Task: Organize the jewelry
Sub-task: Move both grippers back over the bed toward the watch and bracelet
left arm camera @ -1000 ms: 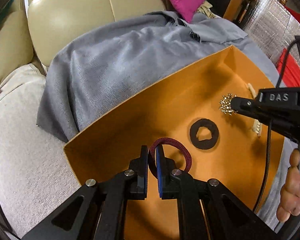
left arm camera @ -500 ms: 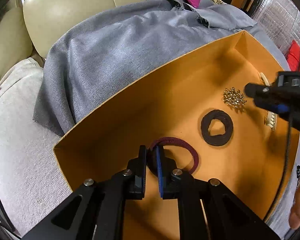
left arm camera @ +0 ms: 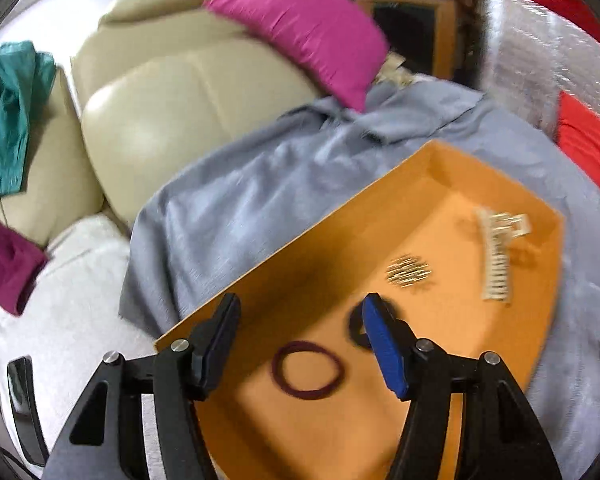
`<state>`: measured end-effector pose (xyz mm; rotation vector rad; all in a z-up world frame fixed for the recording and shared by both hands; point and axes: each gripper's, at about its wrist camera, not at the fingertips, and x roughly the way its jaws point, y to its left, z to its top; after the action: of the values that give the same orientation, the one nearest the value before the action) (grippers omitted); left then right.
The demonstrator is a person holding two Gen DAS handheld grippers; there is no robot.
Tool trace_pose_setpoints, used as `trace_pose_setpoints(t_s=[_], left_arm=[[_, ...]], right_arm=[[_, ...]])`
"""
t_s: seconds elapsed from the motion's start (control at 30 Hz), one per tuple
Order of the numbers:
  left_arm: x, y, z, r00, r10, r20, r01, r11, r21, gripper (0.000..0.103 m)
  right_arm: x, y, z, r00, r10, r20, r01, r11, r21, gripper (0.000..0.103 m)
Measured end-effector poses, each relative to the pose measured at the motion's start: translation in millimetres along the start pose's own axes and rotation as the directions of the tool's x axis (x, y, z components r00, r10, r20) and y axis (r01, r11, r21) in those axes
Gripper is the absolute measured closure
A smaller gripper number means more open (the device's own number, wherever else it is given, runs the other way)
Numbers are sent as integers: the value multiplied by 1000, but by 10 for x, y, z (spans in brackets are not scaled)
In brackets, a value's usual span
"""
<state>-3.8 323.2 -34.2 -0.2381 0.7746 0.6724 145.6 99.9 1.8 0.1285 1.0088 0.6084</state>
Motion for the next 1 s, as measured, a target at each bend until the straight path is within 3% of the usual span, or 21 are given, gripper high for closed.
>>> trace_pose_setpoints(t_s=[0.17,0.33,0.53,0.77,0.87,1.0], left_arm=[[-370,-582,-27,990,-57,126,41,991,131,32],[-661,-1253,-193,969,-191,157,140,947,290,29],[-830,-1977,-471,933,-350,84,274,842,464,29],[-931,-2564,-786,885,-462,-60,415,723,552,29],[-924,-2687,-863,872,-477,-113,454,699,553,29],[-845,-2843,-916,855,-484,-185,500,679,537,29]], right_arm=[[-642,-870,-183,996,-68,64,61,993,98,77],[-1209,-1795,-433,985,-131,115,99,963,251,76],[-1627,-2673,-764,974,-143,176,55,901,430,67],[-1472,-3037,-999,987,-57,153,-26,869,493,67],[-1348,-3072,-1006,992,-5,126,-58,870,490,67],[-1187,-3051,-981,997,10,72,-43,883,467,67]])
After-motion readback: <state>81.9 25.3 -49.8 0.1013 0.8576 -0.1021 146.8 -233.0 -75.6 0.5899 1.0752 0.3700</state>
